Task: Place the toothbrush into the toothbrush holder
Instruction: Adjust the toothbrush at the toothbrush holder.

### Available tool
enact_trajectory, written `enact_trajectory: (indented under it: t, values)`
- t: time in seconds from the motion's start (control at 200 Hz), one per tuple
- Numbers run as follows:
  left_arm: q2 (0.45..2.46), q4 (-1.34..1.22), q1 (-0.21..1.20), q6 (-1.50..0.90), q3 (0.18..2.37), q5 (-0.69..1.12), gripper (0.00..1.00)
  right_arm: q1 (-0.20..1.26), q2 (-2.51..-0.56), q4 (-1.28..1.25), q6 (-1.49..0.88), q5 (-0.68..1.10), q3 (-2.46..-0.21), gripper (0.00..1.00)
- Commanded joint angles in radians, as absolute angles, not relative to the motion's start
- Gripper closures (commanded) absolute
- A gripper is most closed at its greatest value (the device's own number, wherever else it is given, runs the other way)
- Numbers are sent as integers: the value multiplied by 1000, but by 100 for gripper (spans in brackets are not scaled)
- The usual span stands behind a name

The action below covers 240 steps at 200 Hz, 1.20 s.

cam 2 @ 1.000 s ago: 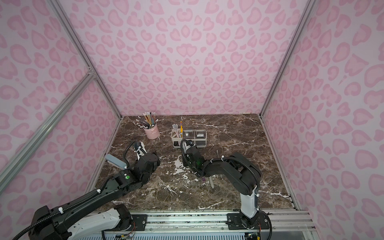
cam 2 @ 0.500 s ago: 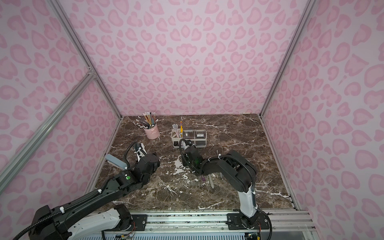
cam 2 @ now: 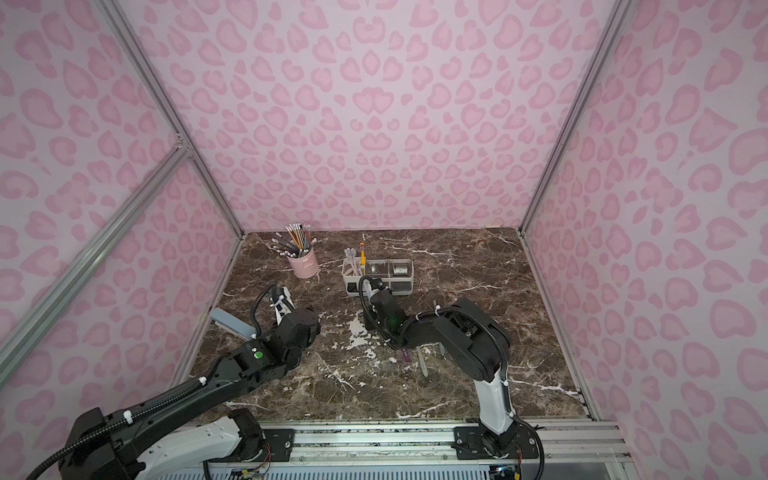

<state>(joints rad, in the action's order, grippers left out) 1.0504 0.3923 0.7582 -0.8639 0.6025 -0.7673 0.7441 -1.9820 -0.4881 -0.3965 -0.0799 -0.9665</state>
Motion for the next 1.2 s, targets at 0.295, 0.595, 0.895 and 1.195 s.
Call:
enact_trajectory:
  t: [0.295, 0.595, 0.895, 1.195]
  values:
    - [1048, 348, 757, -878, 597, -769, 45, 741, -2034, -518, -398, -63, -1027, 100]
    - [1049, 351, 756, -881, 597, -768, 45, 740, -1975, -542, -389, -35, -997, 80]
    - [1054, 353, 755, -882, 598, -764, 45, 724, -1873, -514, -396, 21, -931, 39]
    - [1043, 355, 756, -886, 595, -767, 45, 725, -1898, -310, -359, -40, -1020, 37]
